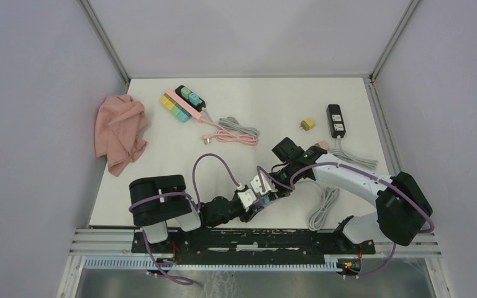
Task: Pull the plug off the socket
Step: Remove the plug from the socket.
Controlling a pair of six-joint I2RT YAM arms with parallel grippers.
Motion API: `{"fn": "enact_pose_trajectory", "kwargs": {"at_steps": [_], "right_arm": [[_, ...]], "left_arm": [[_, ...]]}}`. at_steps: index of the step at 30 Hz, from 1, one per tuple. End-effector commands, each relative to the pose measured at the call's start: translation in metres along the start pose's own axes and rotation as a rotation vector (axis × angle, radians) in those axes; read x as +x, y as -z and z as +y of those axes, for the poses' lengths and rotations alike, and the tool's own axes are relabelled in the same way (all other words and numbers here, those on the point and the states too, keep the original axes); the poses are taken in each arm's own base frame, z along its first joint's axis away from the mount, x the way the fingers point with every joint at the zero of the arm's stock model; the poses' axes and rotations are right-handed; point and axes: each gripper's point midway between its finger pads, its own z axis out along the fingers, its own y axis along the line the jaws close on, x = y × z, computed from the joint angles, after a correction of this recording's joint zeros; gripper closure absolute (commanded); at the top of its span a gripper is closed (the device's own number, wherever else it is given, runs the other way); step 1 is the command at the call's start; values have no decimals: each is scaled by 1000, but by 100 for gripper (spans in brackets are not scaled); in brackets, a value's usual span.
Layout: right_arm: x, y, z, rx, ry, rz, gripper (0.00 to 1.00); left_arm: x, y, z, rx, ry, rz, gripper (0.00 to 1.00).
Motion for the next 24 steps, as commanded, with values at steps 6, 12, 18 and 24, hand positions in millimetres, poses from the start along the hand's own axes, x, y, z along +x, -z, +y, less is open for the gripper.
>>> {"fn": "enact_pose_trajectory", "kwargs": {"at_steps": [6, 12, 18, 24], "right_arm": [[-1, -2, -11, 42, 9, 29, 84], [-25, -9, -7, 7, -11, -46, 93], [-30, -3, -24, 55, -119, -72, 95], [-4, 21, -10, 45, -86, -57, 97]], "left_arm": [[-2, -1, -3, 12, 39, -12, 97], [-2, -1, -3, 13, 39, -13, 97], [-2, -1, -3, 13, 39, -11, 97], [-2, 3, -3, 14, 39, -19, 97]]}}
